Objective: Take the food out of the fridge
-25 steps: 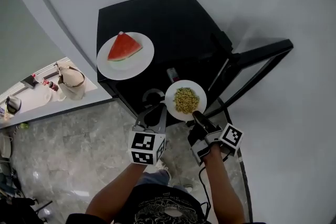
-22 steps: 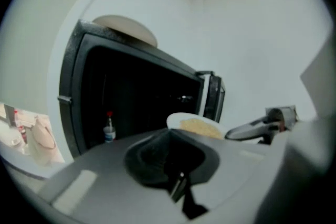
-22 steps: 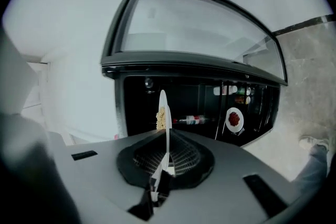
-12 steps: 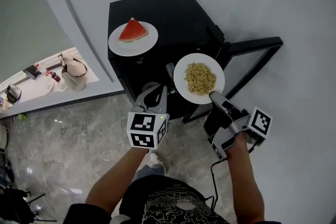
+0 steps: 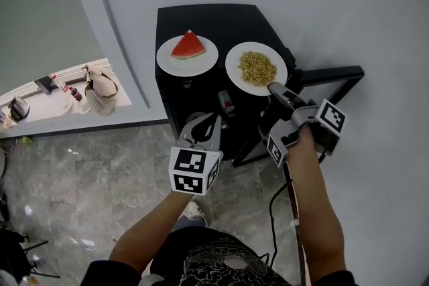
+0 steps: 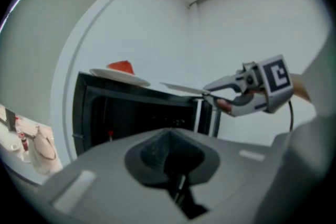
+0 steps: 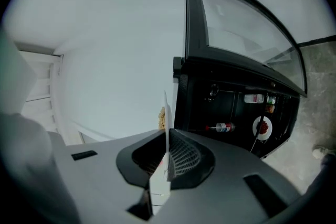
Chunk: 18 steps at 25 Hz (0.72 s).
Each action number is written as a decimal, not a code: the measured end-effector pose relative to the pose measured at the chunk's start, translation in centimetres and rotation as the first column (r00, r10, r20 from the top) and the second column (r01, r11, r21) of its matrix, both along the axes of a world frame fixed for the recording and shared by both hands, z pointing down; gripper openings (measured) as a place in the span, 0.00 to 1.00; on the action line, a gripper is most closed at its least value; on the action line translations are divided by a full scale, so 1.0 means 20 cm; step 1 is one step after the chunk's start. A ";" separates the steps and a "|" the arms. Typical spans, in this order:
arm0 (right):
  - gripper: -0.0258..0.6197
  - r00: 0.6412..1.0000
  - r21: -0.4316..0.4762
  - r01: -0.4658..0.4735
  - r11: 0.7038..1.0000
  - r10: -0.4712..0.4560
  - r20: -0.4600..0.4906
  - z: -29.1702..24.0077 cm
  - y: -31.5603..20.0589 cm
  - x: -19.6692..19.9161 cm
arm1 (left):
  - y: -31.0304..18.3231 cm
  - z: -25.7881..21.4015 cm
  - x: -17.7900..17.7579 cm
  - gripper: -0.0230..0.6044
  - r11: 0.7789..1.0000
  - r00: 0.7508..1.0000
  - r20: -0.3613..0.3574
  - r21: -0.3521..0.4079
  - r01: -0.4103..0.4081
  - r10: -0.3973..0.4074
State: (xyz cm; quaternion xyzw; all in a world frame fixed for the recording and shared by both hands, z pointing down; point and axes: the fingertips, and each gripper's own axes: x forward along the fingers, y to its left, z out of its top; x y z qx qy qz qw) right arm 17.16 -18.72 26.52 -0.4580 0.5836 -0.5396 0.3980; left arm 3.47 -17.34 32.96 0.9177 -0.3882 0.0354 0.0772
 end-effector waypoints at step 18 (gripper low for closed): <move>0.05 0.987 -0.087 -0.149 0.985 0.154 0.054 0.02 -0.36 -0.04 | -0.10 0.04 -0.07 0.04 1.000 1.000 -0.007 -0.016 0.004 -0.004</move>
